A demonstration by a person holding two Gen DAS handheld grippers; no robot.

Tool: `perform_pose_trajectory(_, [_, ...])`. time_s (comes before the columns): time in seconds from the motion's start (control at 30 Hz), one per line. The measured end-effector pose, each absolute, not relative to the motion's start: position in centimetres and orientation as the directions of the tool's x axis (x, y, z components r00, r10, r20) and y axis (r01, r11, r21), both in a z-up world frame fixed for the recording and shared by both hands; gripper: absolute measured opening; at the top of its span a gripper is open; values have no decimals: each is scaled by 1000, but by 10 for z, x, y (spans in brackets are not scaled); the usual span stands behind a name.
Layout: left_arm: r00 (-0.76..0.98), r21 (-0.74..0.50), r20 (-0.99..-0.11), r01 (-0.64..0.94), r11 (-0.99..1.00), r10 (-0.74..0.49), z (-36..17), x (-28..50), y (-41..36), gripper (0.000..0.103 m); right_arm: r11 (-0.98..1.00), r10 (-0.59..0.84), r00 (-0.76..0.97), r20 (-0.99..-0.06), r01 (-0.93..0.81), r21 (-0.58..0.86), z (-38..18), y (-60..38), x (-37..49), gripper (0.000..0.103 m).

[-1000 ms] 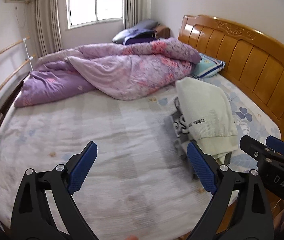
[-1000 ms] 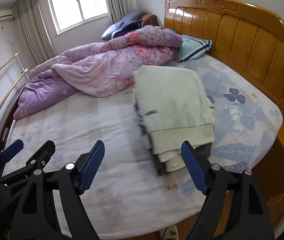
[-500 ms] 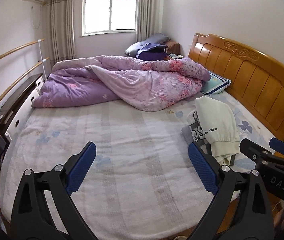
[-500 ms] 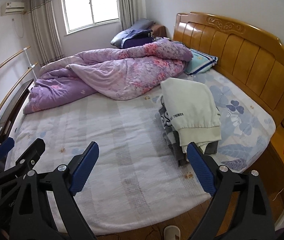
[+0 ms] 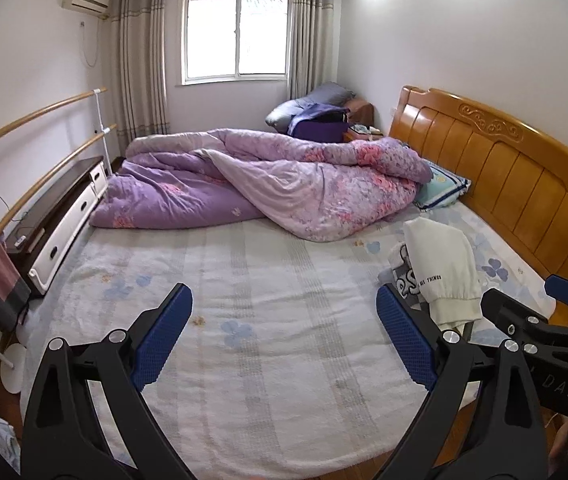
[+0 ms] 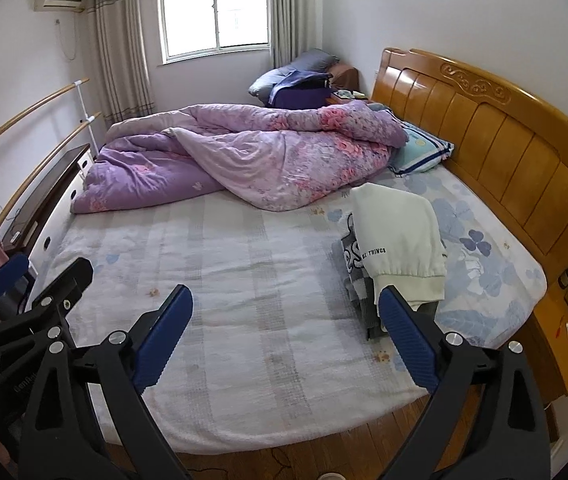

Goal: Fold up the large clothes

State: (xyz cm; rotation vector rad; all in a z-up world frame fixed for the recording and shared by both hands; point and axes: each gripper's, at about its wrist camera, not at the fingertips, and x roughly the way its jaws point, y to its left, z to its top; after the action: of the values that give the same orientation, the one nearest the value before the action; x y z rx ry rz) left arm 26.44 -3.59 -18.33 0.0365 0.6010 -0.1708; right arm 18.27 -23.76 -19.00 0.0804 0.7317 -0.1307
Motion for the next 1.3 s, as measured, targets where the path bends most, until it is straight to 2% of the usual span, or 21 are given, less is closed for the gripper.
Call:
perform_pose_trajectory(0.6, [829, -37, -537, 166, 985, -160, -136, 238, -17, 94, 993, -71, 764, -642, 113, 24, -141, -223, 159, 91])
perform_pose_trajectory(1.3, [831, -43, -532, 163, 986, -160, -123, 231, -9, 94, 993, -72, 758, -648, 116, 24, -135, -220, 155, 93])
